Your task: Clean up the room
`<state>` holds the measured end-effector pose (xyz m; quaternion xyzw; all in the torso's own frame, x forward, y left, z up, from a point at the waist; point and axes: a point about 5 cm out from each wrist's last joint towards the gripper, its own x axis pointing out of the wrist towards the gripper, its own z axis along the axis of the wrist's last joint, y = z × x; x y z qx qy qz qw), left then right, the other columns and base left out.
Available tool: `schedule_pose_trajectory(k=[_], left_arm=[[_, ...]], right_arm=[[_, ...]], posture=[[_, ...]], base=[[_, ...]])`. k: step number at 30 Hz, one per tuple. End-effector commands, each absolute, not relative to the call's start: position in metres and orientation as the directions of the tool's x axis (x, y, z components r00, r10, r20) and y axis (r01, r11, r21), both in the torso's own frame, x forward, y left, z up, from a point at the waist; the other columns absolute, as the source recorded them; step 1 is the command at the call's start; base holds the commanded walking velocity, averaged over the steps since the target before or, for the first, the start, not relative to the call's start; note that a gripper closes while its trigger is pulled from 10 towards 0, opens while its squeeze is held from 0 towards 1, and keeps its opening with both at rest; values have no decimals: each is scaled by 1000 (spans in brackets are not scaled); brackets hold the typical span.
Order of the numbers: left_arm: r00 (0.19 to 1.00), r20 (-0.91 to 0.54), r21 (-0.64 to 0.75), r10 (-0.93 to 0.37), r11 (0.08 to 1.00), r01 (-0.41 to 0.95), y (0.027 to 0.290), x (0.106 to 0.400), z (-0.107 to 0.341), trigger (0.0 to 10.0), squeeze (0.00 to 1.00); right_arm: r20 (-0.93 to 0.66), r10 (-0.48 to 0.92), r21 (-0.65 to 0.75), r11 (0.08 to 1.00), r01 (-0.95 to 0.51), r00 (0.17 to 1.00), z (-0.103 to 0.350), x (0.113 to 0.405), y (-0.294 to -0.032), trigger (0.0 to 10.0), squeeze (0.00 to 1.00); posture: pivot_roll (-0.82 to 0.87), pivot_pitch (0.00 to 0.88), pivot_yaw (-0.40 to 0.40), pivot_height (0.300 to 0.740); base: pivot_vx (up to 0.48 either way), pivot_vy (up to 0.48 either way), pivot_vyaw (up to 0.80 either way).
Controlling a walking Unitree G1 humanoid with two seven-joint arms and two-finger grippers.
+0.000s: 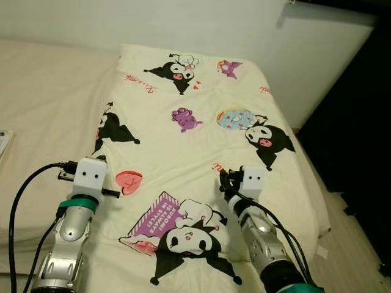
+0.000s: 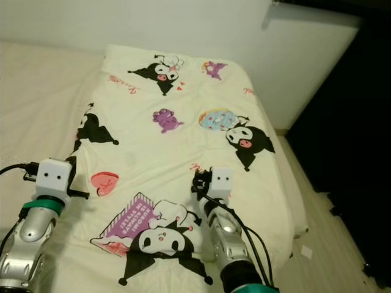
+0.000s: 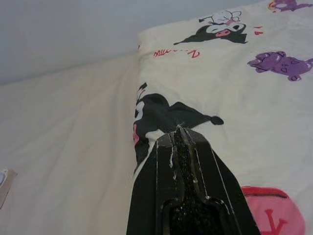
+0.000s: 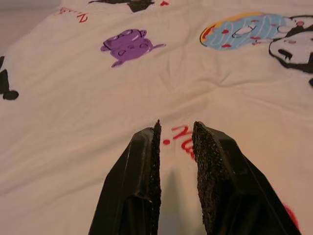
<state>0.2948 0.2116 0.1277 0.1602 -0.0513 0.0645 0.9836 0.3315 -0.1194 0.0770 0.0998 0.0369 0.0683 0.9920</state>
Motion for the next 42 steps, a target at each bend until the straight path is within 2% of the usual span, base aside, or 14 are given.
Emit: schedule_pose_trajectory(k=[1,8,11,12,15,18,22,27,34,37,40,42], left_arm=[[988,99,304,118,942,-143,209,295,123,10000,0],[990,72,321,121,937,-138,213,298,121,10000,0],[994,59,327,95,939,-109,211,301,122,10000,0],[996,54,334,74,939,-88,207,303,122,10000,0],[999,45,351,30,935,-44,200,310,126,10000,0],[999,44,357,14,934,-29,198,314,129,10000,0],[999,48,363,19,931,-35,205,322,140,10000,0],[999,35,346,33,937,-43,208,323,141,10000,0],[998,-42,312,48,950,-32,210,314,116,10000,0],[991,-129,323,41,947,2,209,301,85,10000,0],[989,-142,329,37,944,12,208,300,81,10000,0],[988,-149,310,34,951,14,204,300,79,10000,0]], right_arm=[[-87,104,217,973,-83,991,72,330,-125,10000,0],[-125,54,242,970,-22,991,65,328,-126,10000,0],[-140,18,244,970,17,990,61,327,-133,10000,0],[-145,-2,248,968,38,989,60,326,-137,10000,0],[-156,-45,252,964,84,987,54,321,-147,10000,0],[-167,-74,251,961,115,983,50,318,-152,10000,0],[-205,-137,245,951,186,969,37,306,-163,10000,0],[-214,-141,244,950,193,967,34,302,-162,10000,0],[-217,-137,245,951,190,967,34,302,-158,10000,0],[-265,-150,236,948,215,952,30,304,-155,10000,0],[-271,-141,232,951,206,952,31,305,-153,10000,0],[-299,-116,216,959,186,947,29,308,-150,10000,0]], posture=[[189,0,-121,618],[187,0,-83,638],[183,0,-62,648],[183,0,-24,653],[203,0,20,663],[211,0,29,668],[211,0,29,688],[227,0,47,708],[211,0,34,728],[185,0,19,740],[185,0,19,740],[183,0,-8,740]], base=[[0,0,0],[0,0,0],[0,0,0],[0,0,0],[0,0,0],[0,0,0],[0,0,0],[0,0,0],[0,0,0],[0,0,0],[0,0,0],[0,0,0]])
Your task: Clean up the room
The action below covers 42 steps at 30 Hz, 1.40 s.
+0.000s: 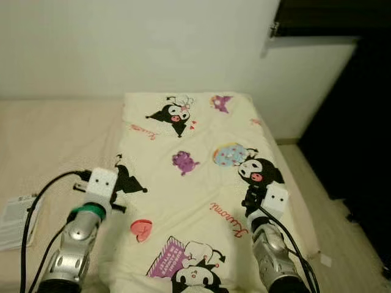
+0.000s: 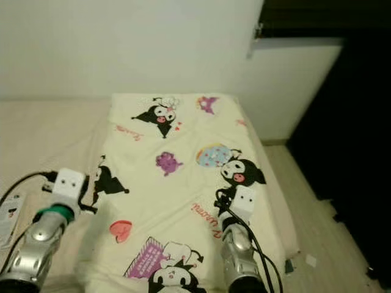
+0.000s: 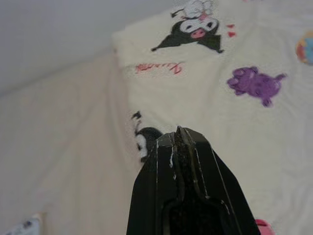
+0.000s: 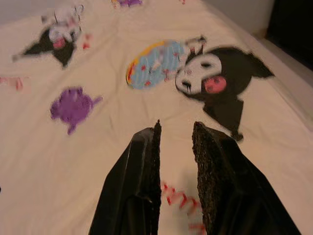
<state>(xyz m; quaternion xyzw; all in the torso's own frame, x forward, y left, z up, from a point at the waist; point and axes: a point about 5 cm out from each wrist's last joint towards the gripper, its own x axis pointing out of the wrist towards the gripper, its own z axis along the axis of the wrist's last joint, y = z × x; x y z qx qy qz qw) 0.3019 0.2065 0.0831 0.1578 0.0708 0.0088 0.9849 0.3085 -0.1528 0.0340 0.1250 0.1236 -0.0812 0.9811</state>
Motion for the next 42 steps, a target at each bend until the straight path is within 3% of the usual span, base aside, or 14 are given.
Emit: schedule_pose_trajectory(k=[1,42], left_arm=[[988,-149,310,34,951,14,204,300,79,10000,0],[981,-186,291,50,957,6,200,293,68,10000,0]], right_arm=[[-299,-116,216,959,186,947,29,308,-150,10000,0],[-376,-113,178,965,192,920,23,310,-148,10000,0]], posture=[[183,0,-8,740],[181,0,-52,740]], base=[[0,0,0],[0,0,0]])
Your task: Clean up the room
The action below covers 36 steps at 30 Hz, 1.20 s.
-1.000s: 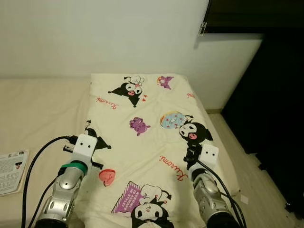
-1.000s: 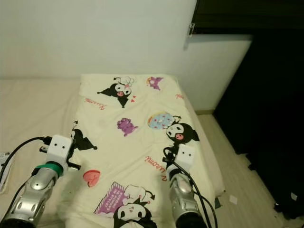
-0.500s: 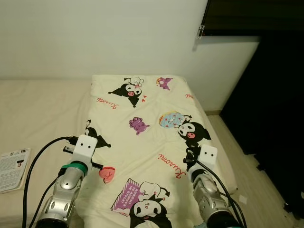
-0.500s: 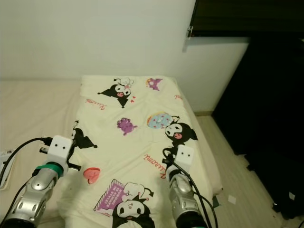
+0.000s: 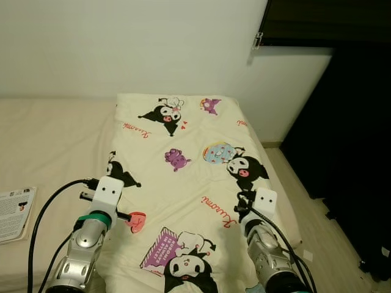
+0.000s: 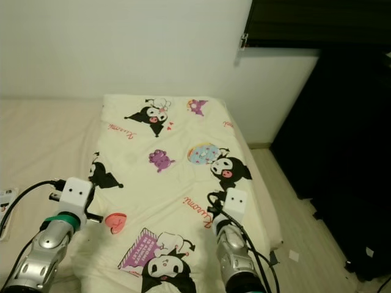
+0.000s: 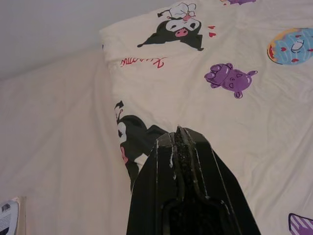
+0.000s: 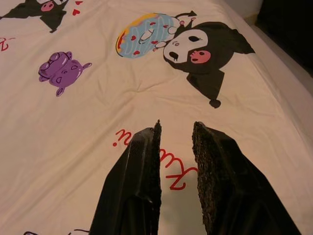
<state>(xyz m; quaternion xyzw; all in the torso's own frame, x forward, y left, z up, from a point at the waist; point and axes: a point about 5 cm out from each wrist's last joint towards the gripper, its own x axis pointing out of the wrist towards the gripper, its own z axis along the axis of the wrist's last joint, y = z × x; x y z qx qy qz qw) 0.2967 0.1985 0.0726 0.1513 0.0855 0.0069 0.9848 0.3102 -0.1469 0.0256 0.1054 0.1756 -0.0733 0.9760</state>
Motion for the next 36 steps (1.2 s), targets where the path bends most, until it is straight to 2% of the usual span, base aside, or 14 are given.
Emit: schedule_pose_trajectory(k=[1,17,36], left_arm=[[981,-185,291,50,957,6,200,293,68,10000,0],[978,-202,303,55,953,9,204,288,68,10000,0],[975,-201,293,90,956,-28,208,279,68,10000,0]], right_arm=[[-378,-114,178,965,193,919,23,309,-148,10000,0],[-392,-92,197,964,181,915,21,309,-140,10000,0],[-406,-48,191,972,136,913,18,307,-135,10000,0]], posture=[[181,0,-52,740],[221,0,-53,740],[239,4,-115,740]], base=[[0,0,0],[0,0,0],[0,0,0]])
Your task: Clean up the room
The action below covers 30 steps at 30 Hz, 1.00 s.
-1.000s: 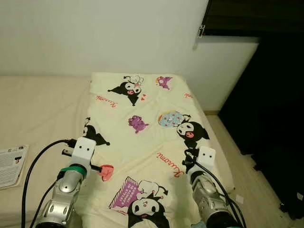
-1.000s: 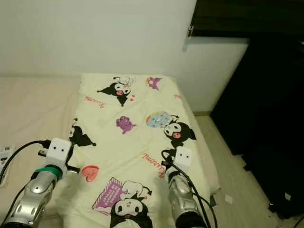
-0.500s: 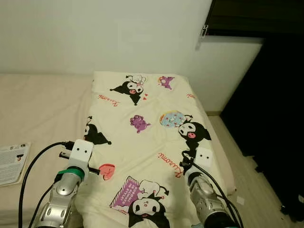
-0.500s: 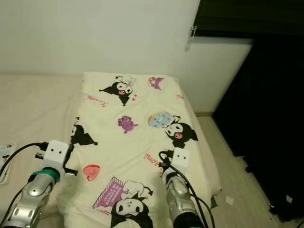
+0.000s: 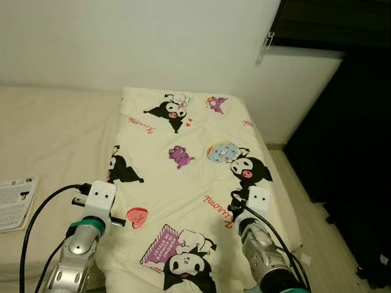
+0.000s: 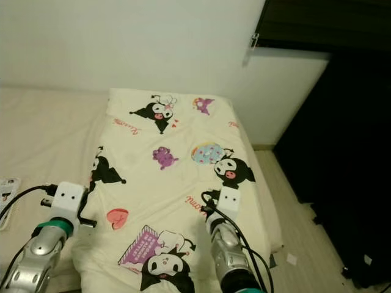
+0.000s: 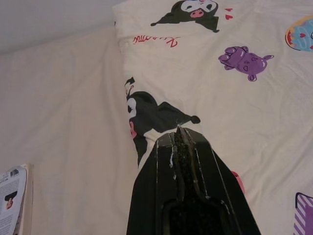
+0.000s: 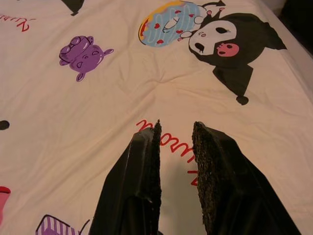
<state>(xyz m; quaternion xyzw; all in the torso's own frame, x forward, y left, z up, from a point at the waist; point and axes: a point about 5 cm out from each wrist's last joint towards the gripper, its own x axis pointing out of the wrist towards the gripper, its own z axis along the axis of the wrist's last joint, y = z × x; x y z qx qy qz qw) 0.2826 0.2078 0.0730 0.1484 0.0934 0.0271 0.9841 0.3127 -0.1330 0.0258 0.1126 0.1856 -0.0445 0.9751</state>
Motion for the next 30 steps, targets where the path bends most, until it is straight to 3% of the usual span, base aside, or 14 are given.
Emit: schedule_pose_trajectory(k=[1,30], left_arm=[[975,-201,293,90,956,-28,208,279,68,10000,0],[972,-210,294,104,955,-38,208,270,64,10000,0]], right_arm=[[-406,-48,191,972,136,913,18,307,-135,10000,0],[-411,-26,188,976,112,911,18,307,-133,10000,0]], posture=[[239,4,-115,740],[246,0,-128,740]], base=[[0,0,0],[0,0,0]])
